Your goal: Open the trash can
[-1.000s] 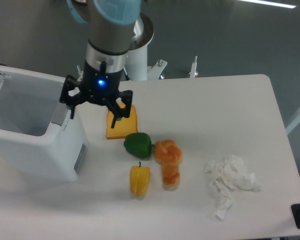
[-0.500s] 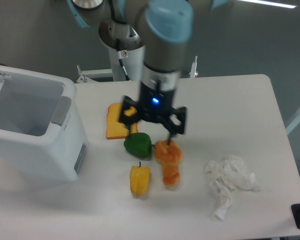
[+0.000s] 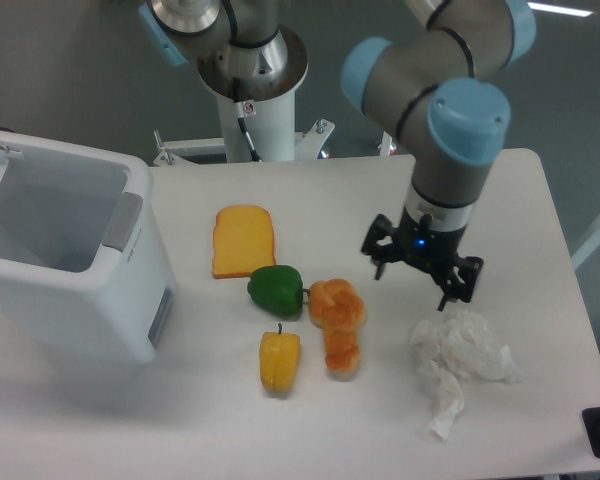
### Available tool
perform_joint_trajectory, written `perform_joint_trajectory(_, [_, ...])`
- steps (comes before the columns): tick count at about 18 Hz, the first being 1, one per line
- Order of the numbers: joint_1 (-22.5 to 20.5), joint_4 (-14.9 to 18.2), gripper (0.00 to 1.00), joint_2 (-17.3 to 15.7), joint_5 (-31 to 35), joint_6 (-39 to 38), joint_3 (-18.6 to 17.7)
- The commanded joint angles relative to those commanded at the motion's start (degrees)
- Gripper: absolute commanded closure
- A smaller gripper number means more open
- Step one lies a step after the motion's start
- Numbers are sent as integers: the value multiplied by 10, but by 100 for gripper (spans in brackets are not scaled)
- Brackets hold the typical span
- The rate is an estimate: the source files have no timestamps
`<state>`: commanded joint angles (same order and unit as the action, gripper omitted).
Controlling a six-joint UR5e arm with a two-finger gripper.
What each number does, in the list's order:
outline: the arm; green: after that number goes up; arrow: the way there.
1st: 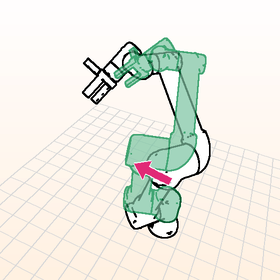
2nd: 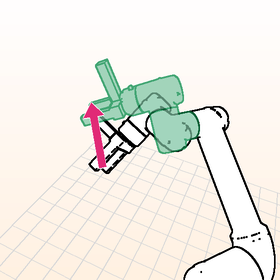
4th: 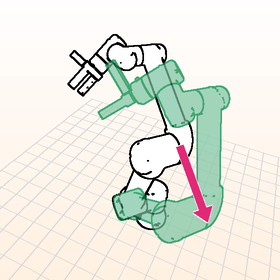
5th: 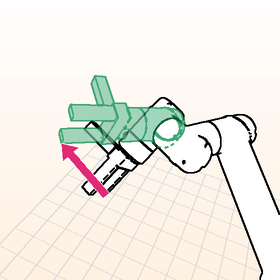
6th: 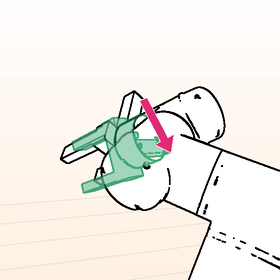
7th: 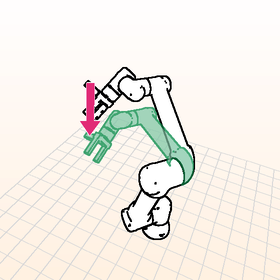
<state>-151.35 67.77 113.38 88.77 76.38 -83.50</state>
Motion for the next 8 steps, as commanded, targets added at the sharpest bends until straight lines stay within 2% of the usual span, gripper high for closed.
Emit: perform_joint_trajectory(8, [6, -3, 0, 4, 0, -3, -1])
